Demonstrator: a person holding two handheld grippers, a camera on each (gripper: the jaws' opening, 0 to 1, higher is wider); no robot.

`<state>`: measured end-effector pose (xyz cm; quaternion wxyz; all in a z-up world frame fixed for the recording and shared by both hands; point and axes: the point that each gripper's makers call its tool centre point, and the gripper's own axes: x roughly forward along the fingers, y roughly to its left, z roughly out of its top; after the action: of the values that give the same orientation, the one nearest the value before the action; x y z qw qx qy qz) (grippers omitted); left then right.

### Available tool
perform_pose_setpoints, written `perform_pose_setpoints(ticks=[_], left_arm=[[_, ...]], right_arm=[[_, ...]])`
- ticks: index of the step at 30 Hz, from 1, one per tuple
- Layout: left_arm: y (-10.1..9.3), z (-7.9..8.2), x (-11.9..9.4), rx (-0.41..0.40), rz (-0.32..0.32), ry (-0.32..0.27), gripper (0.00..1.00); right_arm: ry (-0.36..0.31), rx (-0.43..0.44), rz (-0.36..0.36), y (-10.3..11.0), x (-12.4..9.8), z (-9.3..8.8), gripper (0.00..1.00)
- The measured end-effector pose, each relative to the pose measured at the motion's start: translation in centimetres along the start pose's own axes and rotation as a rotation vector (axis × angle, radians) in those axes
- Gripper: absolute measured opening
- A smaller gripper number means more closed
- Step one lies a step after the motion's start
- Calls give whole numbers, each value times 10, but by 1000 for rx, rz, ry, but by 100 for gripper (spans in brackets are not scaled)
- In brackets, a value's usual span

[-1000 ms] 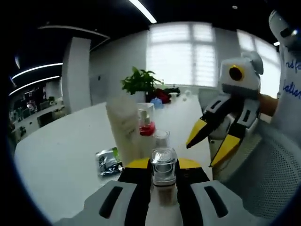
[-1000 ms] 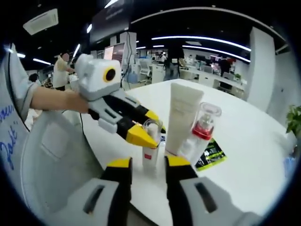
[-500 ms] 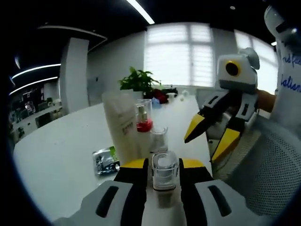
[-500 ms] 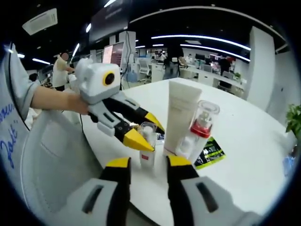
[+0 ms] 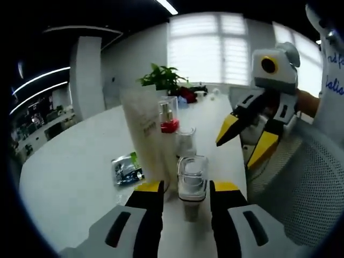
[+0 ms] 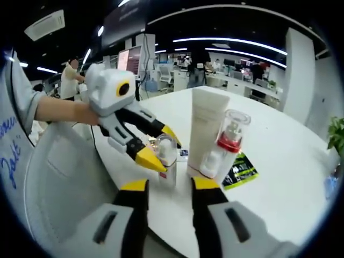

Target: Arrange the skincare products in the storage area until every visible bottle or jar stands upright without overlapping.

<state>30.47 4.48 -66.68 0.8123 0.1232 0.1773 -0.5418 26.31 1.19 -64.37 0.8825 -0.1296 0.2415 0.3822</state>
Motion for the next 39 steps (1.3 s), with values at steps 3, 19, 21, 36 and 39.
perform_pose_setpoints(ticks=[3,19,21,36,39], left_arm=[[1,-9,0,3,18,58,31],[6,-33,-2,-84,31,171,28],[6,-35,-1,-87,32,177,25],[2,-42,9,-123,22,227,12],[3,-42,10,-126,24,232,13]], right_arm=[[4,3,3,0,1,-2,31],[33,9,-29,-25,1,-8,29],[38,7,-31,-28,2,-7,29],[96,23,-37,-44,13,-20,26],[107,23,-29,-45,15,-23,26]])
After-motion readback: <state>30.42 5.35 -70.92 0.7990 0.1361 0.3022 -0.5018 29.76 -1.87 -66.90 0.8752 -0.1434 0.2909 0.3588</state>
